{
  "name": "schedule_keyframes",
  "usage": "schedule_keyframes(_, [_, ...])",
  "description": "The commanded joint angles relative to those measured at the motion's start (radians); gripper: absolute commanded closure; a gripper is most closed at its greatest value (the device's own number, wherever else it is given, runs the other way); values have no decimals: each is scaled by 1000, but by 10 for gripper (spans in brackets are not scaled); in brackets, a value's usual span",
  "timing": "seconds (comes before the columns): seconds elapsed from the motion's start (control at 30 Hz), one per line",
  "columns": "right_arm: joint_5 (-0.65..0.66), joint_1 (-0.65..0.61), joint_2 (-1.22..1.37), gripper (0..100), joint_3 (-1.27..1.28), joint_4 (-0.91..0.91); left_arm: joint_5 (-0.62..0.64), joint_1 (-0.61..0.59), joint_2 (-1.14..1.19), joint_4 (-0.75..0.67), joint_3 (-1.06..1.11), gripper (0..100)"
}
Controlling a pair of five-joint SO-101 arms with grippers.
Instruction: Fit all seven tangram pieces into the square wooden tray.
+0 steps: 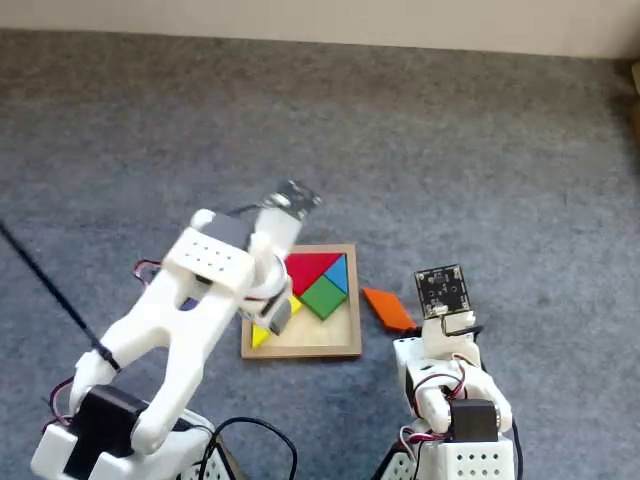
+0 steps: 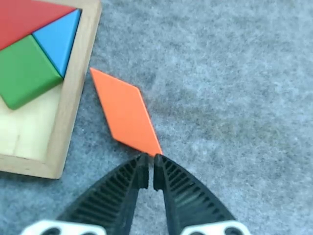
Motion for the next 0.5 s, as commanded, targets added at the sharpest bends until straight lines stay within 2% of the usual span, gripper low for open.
schedule_keyframes(0.0, [9,15,-16,964,120,4,-3,44,-33,-69,16,770])
schedule_keyframes(0.47, [9,15,-16,964,120,2,-2,44,-33,-250,163,770])
